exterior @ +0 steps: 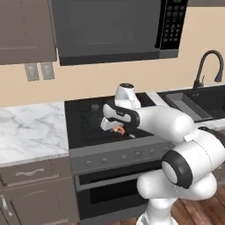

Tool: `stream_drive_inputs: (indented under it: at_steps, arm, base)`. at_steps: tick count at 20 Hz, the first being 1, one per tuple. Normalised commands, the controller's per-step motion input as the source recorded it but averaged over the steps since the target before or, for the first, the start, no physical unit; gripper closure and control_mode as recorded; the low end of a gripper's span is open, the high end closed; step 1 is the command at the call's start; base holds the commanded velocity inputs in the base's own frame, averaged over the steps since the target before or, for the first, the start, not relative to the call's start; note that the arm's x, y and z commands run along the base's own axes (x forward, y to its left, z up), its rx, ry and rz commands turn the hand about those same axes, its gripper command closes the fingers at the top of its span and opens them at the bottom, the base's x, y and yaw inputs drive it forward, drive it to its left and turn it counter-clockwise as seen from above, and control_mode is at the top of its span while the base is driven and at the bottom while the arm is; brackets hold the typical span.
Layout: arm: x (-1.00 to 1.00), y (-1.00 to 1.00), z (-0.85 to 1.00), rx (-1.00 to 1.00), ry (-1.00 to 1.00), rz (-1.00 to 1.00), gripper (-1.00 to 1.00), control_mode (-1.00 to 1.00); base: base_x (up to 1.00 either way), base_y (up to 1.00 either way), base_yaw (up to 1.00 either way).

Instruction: Place the shrimp on the plate and place the lemon on the same plate.

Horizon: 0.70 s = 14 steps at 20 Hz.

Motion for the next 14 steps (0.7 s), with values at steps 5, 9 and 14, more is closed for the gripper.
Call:
stream_drive_inputs:
  at_steps: [5, 9, 14]
  arm:
    - [0.0, 0.0, 0.0, 0.0, 0.0, 0.0, 1.0, 1.0]
    - [0.0, 0.0, 0.0, 0.0, 0.0, 0.0, 1.0, 1.0]
    - [0.0, 0.0, 0.0, 0.0, 0.0, 0.0, 1.0, 1.0]
  base:
    - [0.0, -0.34, -0.43]
    - [0.01, -0.6, -0.3]
    - [0.11, -0.63, -0.21]
